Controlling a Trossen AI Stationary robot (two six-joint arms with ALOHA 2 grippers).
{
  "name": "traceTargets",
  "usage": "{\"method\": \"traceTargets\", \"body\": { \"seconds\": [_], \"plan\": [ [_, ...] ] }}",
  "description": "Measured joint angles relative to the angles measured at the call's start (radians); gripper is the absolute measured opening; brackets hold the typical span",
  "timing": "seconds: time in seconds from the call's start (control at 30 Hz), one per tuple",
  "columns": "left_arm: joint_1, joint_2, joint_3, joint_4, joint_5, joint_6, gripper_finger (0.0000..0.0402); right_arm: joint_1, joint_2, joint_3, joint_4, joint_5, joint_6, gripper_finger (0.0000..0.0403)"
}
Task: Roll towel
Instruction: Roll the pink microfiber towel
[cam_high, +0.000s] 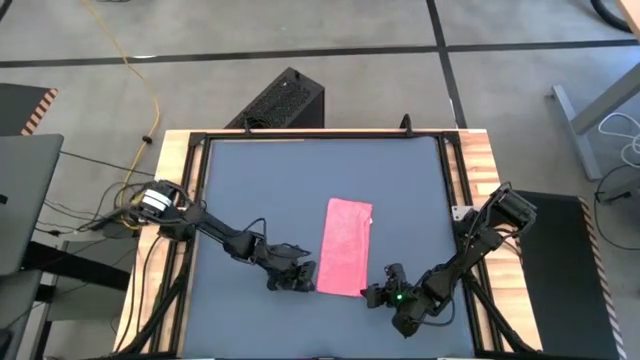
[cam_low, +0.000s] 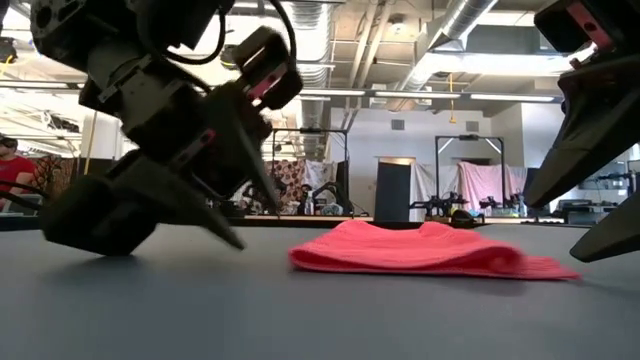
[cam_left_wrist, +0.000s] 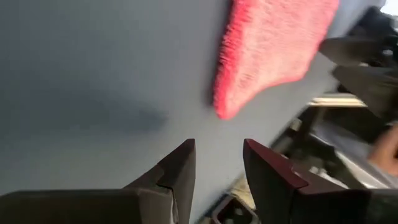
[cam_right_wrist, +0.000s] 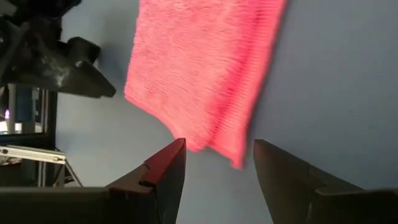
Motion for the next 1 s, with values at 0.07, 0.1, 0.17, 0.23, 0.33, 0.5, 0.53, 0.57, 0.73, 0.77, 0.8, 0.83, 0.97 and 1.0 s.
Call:
{"method": "traceTargets", "body": {
  "seconds": [0.07, 0.1, 0.17, 0.23, 0.33, 0.5, 0.53, 0.57, 0.73, 0.77, 0.8, 0.83, 0.97, 1.0],
  "plan": [
    [0.0, 0.022, -0.002, 0.099, 0.0, -0.002, 0.0123, 0.0, 0.0, 0.0, 0.0, 0.0, -0.001, 0.0214],
    [-0.001, 0.028, 0.002, 0.122, -0.005, -0.003, 0.0123, 0.0, 0.0, 0.0, 0.0, 0.0, -0.002, 0.0214],
    [-0.001, 0.031, 0.01, 0.124, -0.024, -0.007, 0.0123, 0.0, 0.0, 0.0, 0.002, 0.0, -0.002, 0.0214],
    [-0.001, 0.031, 0.016, 0.109, -0.03, -0.005, 0.0123, 0.0, 0.0, 0.0, 0.003, 0.0, -0.002, 0.0214],
    [-0.002, 0.031, 0.019, 0.076, -0.031, -0.002, 0.0123, 0.0, 0.0, 0.0, 0.003, 0.0, -0.002, 0.0214],
    [-0.016, 0.031, 0.022, -0.052, -0.012, 0.015, 0.0123, 0.0, 0.0, 0.0, 0.003, 0.0, -0.002, 0.0214],
    [-0.017, 0.031, 0.022, -0.072, -0.01, 0.024, 0.0123, 0.0, 0.0, 0.0, 0.003, 0.0, -0.002, 0.0214],
    [-0.02, 0.03, 0.022, -0.091, -0.006, 0.035, 0.0123, 0.0, 0.0, 0.0, 0.003, 0.0, -0.002, 0.0214],
    [-0.021, 0.029, 0.022, -0.118, 0.0, 0.05, 0.0123, 0.002, 0.0, 0.001, 0.006, 0.0, -0.002, 0.0214],
    [-0.021, 0.029, 0.022, -0.119, 0.001, 0.05, 0.0123, 0.002, 0.0, 0.001, 0.006, 0.0, -0.002, 0.0214],
    [-0.021, 0.029, 0.022, -0.123, 0.004, 0.05, 0.0123, 0.003, 0.0, 0.001, 0.007, 0.0, -0.002, 0.0214],
    [-0.02, 0.029, 0.022, -0.133, 0.012, 0.053, 0.0123, 0.003, 0.0, 0.001, 0.008, -0.001, -0.002, 0.0214],
    [-0.012, 0.024, 0.022, -0.205, 0.084, 0.123, 0.0123, 0.003, 0.0, 0.001, 0.015, -0.001, -0.002, 0.0214],
    [-0.011, 0.022, 0.023, -0.236, 0.094, 0.134, 0.0123, 0.003, 0.0, 0.001, 0.017, -0.001, -0.003, 0.0214]
  ]
}}
